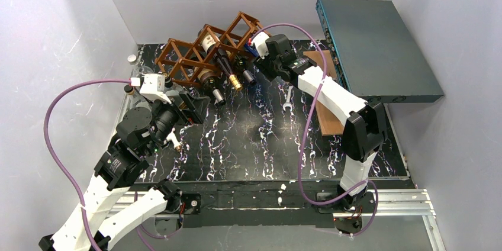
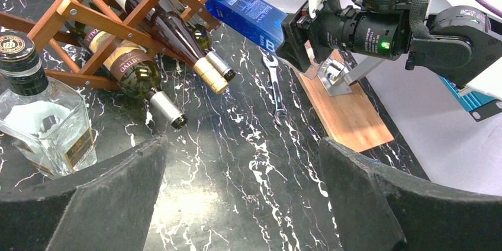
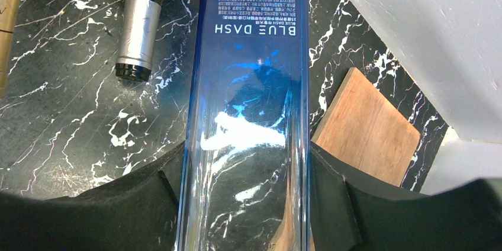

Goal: Take the wine bottle off the wine rack
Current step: Pick up the wine bottle from the wine rack.

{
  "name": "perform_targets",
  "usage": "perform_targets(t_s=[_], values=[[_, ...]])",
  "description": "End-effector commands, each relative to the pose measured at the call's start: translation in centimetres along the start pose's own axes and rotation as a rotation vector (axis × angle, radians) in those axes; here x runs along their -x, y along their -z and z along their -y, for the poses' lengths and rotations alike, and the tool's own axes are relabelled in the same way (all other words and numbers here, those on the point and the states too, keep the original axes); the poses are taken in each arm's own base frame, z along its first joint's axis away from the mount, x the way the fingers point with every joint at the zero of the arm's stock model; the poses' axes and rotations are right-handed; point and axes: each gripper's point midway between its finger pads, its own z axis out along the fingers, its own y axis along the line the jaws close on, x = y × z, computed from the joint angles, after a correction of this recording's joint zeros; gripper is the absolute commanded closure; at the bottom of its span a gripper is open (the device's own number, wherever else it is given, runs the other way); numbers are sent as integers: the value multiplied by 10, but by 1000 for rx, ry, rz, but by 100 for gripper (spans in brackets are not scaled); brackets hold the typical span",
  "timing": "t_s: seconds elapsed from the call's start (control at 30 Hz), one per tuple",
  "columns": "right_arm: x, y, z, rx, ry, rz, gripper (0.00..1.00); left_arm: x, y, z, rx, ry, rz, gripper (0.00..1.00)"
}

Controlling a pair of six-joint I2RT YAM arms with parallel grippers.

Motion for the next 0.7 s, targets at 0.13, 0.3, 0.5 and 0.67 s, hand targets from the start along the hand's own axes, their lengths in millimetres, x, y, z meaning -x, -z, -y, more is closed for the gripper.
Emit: perform_targets(t_s=[0.13, 0.3, 0.5, 0.67], values=[[101, 59, 25, -22, -65, 377, 99, 0, 0, 1, -9, 14, 6, 2], [97, 57, 23, -22, -68, 371, 99, 0, 0, 1, -10, 18, 6, 2], [87, 51, 18, -15, -100, 359, 99, -1, 0, 2, -12, 21, 4, 2], [78, 43, 10, 6, -143, 354, 99, -2, -1, 4, -19, 24, -1, 2]])
